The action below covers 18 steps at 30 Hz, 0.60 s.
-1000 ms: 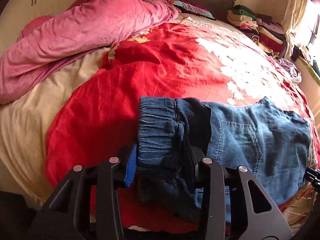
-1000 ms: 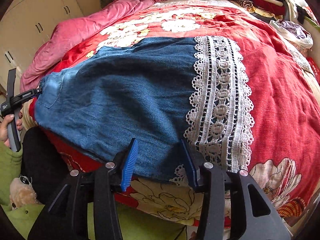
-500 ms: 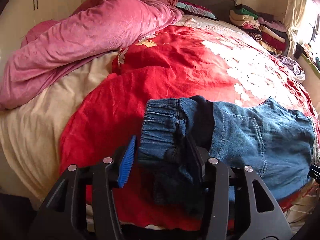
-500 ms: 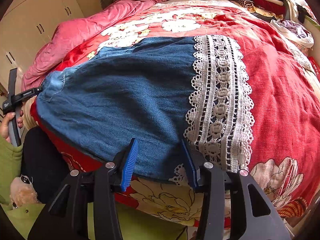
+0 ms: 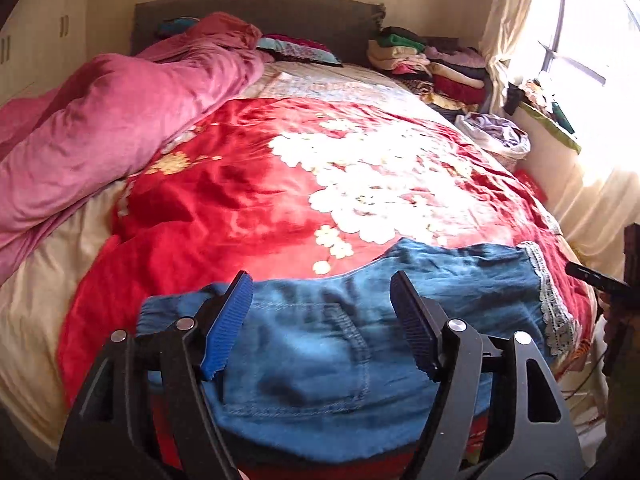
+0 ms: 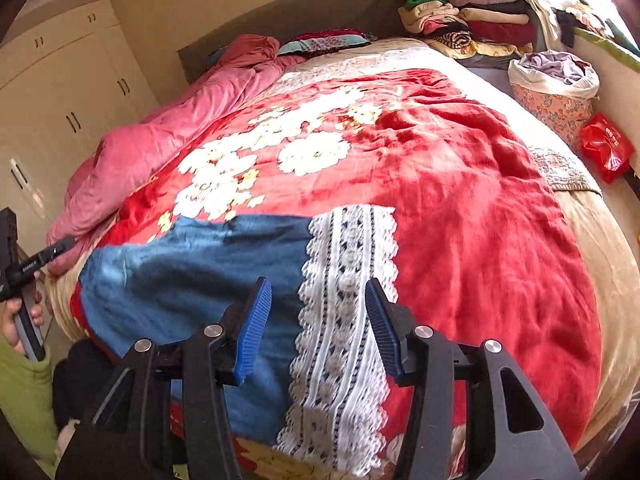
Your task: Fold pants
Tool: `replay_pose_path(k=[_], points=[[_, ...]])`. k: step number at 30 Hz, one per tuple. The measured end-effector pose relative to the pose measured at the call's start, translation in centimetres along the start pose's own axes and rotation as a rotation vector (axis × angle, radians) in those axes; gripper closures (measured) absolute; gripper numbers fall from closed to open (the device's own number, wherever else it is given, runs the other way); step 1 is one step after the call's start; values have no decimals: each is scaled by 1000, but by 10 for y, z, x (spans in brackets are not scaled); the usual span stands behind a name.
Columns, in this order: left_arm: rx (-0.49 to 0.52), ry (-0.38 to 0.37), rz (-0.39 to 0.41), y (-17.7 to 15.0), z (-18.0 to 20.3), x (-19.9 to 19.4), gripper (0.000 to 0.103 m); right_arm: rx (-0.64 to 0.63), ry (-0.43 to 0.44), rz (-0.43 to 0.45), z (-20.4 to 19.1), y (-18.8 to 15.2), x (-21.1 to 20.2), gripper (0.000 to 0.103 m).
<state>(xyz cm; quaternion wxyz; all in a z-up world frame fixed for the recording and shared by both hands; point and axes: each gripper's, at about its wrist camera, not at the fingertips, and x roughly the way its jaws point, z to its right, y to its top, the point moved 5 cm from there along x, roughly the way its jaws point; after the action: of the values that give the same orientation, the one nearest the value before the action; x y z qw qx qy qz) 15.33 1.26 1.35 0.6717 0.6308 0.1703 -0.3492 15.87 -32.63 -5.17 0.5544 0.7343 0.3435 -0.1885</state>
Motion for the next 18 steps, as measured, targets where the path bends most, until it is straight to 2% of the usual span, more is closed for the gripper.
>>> replay_pose_path(k=[4,7,13,16,18], points=[[55,-88,-77,8,38,50,40,89,43,-54,30,27,34,55],[94,-113,-124,9,57,83,40,112,64,-96,41,35,59,54],[111,-143,-212,8,66,132,40,82,85,-174,40,24,90,56],[96,-145,-247,5,62,153,40,43,102,-172,36,16,93,58],[58,-152,-283,-2,56,167,40,39,121,-165,36,14,92,66]])
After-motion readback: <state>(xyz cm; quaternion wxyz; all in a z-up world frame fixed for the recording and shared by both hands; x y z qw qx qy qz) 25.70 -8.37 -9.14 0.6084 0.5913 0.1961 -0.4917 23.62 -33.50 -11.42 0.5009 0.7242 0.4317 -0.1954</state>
